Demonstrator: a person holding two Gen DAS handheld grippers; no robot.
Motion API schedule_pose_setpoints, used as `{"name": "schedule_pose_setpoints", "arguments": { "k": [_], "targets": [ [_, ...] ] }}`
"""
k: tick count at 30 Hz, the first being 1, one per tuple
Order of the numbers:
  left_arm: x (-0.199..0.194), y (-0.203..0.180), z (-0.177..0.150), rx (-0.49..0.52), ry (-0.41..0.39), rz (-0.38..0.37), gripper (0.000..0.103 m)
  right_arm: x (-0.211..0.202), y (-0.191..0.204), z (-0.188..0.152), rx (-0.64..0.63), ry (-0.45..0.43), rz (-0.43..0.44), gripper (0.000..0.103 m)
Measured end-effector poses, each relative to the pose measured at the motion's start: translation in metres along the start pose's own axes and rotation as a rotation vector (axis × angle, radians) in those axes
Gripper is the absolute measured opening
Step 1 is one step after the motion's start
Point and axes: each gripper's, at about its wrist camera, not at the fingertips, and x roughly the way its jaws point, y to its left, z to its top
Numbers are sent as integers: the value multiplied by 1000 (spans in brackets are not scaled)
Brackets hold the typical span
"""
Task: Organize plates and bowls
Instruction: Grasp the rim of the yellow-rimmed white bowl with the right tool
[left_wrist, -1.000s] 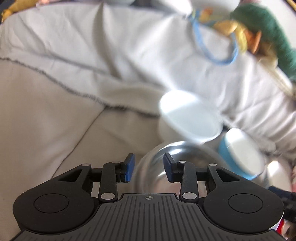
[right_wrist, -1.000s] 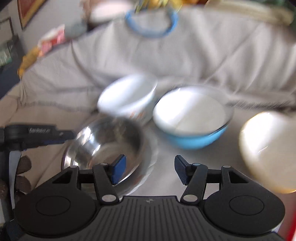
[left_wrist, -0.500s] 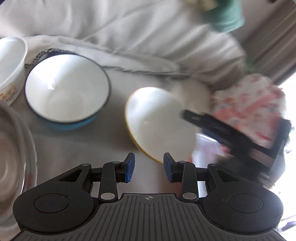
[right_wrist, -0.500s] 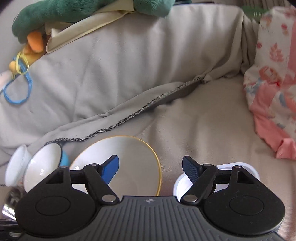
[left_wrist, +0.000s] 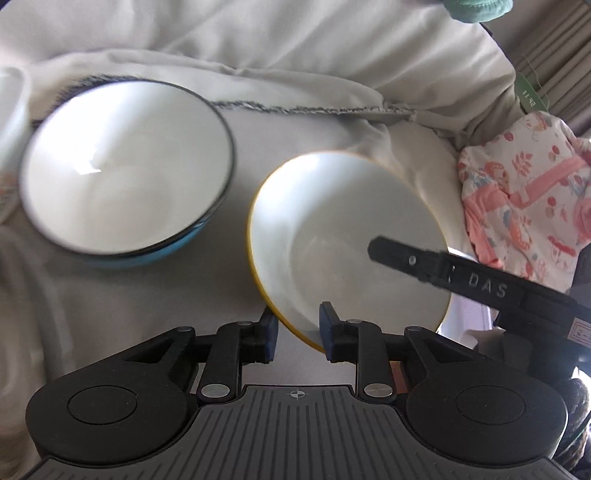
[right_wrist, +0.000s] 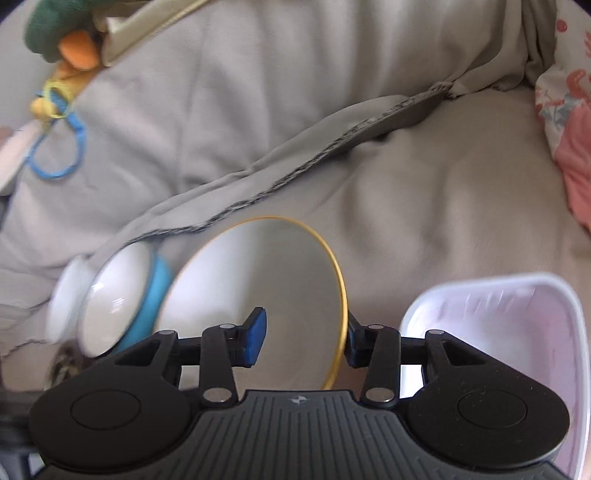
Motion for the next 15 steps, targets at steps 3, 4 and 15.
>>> {"name": "schedule_pose_setpoints", "arguments": {
  "k": [3,4,15],
  "targets": [
    [-21,9,-19,25,8,15,29,-4,11,-18,-19,49,26,43],
    [-27,13,-26,35,9,24,29,-5,17,-26,-36,64,29,43],
    [-72,67,-69,-19,-96,52,24,-21,75,-86,-276,94,87,43]
  ]
}}
